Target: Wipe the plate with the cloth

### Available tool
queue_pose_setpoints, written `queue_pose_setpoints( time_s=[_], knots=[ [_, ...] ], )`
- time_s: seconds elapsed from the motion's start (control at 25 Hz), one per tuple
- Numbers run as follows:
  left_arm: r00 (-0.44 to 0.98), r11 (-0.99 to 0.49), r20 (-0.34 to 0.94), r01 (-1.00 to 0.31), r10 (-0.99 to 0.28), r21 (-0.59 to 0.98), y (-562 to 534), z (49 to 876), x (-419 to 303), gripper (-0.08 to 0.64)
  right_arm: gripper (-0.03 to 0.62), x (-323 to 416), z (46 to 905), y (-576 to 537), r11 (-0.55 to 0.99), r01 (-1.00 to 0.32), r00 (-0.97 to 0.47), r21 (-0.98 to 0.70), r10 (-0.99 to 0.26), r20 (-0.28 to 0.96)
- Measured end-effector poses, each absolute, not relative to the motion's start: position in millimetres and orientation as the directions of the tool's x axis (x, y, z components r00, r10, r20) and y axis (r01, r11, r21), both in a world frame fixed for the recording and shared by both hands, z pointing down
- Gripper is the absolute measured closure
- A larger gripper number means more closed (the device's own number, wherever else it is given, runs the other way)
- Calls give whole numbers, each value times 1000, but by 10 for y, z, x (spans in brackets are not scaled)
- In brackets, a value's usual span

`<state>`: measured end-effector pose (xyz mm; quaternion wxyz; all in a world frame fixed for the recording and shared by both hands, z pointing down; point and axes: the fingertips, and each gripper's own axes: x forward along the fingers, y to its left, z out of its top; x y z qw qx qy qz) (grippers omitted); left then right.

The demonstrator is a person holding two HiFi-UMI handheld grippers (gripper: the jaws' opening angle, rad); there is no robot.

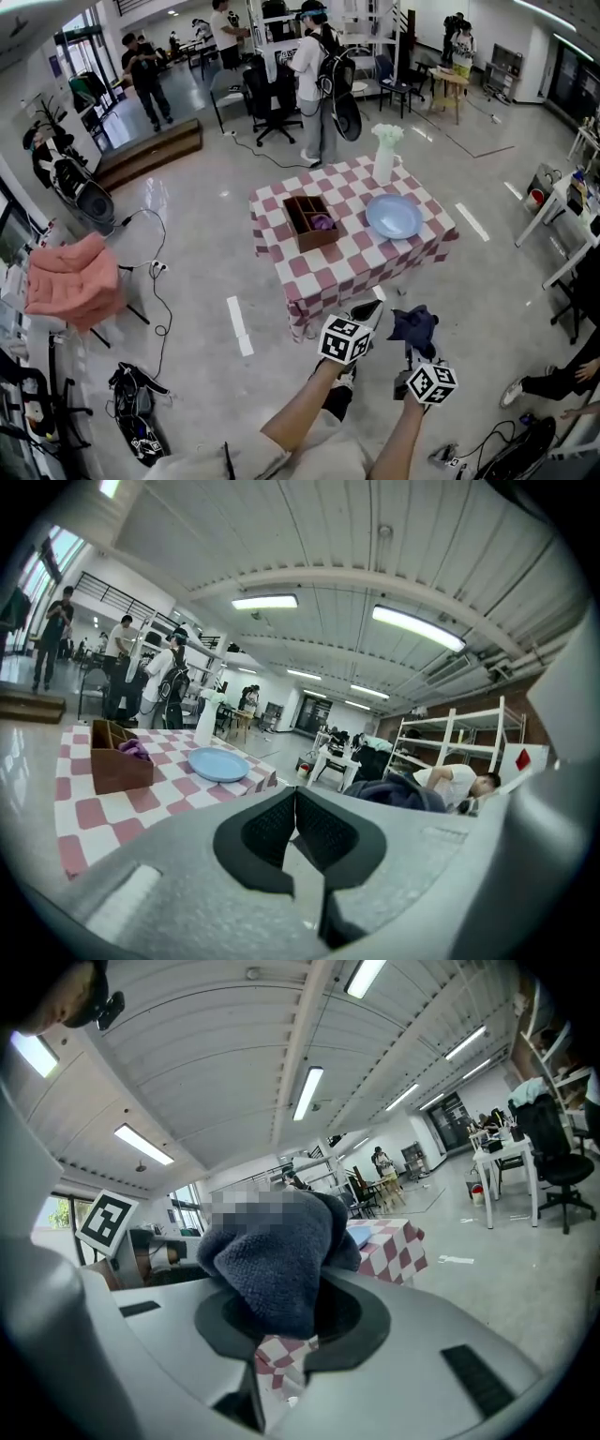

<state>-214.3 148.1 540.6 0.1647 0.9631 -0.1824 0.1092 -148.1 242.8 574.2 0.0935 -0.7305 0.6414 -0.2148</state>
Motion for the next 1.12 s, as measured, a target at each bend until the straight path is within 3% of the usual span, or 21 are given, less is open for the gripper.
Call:
queue_pose_setpoints(
  time_s=[0.64, 1.12],
  knots=[
    [912, -890, 265, -380, -315, 251, -28, 5123, -959, 550, 505, 113, 5701, 1179, -297, -847, 206, -441, -948, 242],
    [869, -825, 296, -479, -397, 300, -1136, 5423, -819, 550, 504, 431, 5801, 263, -270, -885, 162, -380, -943, 292]
  ],
)
